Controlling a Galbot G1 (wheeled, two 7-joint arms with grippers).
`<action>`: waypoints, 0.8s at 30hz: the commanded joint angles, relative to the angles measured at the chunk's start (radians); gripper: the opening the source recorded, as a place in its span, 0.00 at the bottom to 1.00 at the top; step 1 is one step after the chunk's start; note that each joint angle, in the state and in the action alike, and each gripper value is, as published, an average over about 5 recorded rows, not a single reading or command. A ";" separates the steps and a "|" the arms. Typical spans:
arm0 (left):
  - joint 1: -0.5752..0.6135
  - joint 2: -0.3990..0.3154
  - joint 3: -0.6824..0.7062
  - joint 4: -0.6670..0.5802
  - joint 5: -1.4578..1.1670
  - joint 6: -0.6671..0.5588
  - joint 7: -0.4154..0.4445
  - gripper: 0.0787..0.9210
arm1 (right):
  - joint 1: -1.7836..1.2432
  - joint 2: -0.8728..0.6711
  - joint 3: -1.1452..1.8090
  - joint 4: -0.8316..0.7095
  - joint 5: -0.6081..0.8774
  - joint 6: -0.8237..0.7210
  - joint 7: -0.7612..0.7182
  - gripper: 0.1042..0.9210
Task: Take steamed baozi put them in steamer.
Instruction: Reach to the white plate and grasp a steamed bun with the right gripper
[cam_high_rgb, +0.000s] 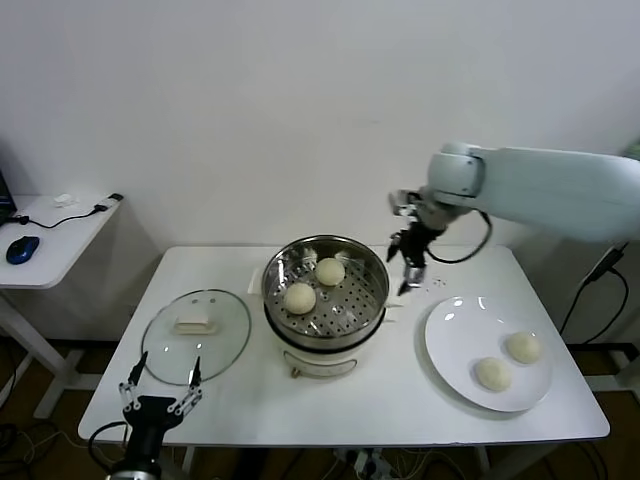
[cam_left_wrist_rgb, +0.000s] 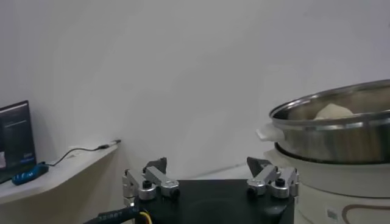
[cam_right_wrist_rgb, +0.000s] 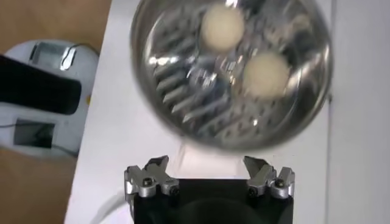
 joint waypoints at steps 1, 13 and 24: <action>-0.001 -0.004 0.003 -0.004 0.017 0.009 0.000 0.88 | -0.249 -0.376 0.159 0.115 -0.348 0.043 -0.037 0.88; 0.006 -0.020 0.004 -0.007 0.046 0.021 0.000 0.88 | -0.659 -0.380 0.462 -0.026 -0.525 0.068 -0.032 0.88; 0.004 -0.026 0.000 -0.001 0.050 0.028 -0.001 0.88 | -0.754 -0.300 0.543 -0.107 -0.553 0.065 -0.004 0.88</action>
